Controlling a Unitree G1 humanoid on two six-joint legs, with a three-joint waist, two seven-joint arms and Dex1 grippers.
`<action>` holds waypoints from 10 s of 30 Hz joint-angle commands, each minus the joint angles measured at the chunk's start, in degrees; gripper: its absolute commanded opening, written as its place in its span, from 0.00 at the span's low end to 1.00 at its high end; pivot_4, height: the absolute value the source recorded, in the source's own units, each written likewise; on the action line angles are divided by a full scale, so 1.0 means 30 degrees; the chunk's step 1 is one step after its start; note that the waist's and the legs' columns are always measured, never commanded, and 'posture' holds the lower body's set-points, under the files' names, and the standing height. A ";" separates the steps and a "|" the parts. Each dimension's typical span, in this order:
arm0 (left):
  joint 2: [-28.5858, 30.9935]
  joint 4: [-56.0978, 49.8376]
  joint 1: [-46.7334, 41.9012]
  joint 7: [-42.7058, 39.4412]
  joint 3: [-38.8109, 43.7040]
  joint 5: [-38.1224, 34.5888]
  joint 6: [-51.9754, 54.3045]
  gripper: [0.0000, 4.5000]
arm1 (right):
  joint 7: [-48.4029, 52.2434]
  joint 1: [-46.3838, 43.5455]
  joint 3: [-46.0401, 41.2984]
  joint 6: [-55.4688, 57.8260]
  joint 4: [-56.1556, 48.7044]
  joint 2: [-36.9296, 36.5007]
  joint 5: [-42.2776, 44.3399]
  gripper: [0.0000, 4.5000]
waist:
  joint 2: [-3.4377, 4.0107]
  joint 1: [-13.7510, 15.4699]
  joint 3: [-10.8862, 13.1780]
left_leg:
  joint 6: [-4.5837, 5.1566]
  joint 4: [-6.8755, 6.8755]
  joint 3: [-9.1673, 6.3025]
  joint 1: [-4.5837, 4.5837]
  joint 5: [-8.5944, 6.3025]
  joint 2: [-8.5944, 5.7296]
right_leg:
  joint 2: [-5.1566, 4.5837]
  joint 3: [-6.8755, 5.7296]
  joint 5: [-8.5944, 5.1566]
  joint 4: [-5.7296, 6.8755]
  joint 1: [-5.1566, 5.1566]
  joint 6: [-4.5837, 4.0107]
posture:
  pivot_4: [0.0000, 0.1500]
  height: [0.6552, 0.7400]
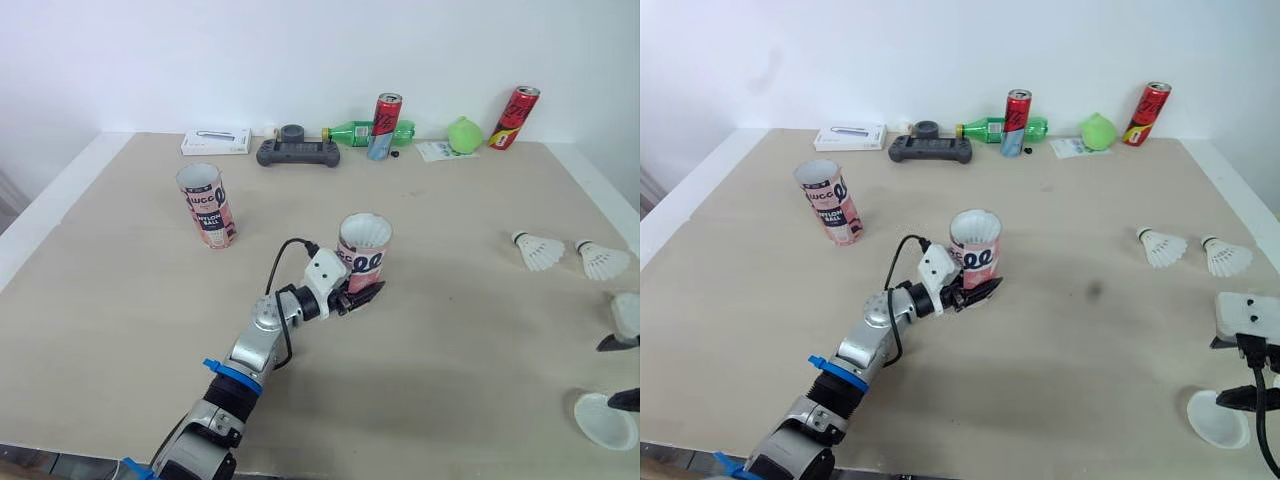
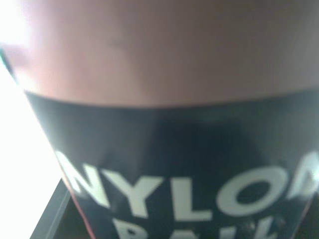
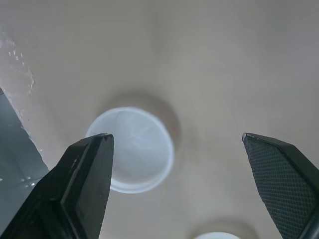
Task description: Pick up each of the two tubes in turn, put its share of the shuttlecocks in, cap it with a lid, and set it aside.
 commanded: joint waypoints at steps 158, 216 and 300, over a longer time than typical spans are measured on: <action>0.0676 0.0552 0.0331 -0.0795 -0.0649 0.0671 -0.0112 0.62 | -0.2303 -2.3005 1.1560 0.6421 -0.3894 1.1485 0.1204 0.00 | 0.0022 0.0006 -0.0222 | 0.0048 -0.0001 0.0240 0.0201 -0.0057 0.0451 | 0.0316 0.0006 0.0120 -0.0046 0.0024 -0.0305 | 1.00 0.97; 1.2384 -1.2765 0.5701 -0.5695 0.6941 -0.7838 0.8448 1.00 | -1.8132 -1.2178 1.1741 -0.0956 -0.0764 2.5175 0.1189 0.97 | -0.0162 -0.0603 0.0043 | -0.0103 -0.0286 0.0311 0.0128 0.0003 0.0757 | 0.0630 0.0068 0.0048 0.0008 -0.0269 -0.0455 | 1.00 0.97; 0.2157 -0.9309 -0.4401 -0.4150 -0.2172 -0.5039 1.0435 1.00 | -2.6808 -0.5995 -1.0173 0.0173 0.4615 1.5425 0.6626 0.99 | -0.0034 -0.1081 0.0004 | 0.0012 -0.0283 0.0748 0.0208 0.0021 0.0507 | 0.1045 0.1278 0.0152 0.0028 -0.0252 -0.0427 | 1.00 0.97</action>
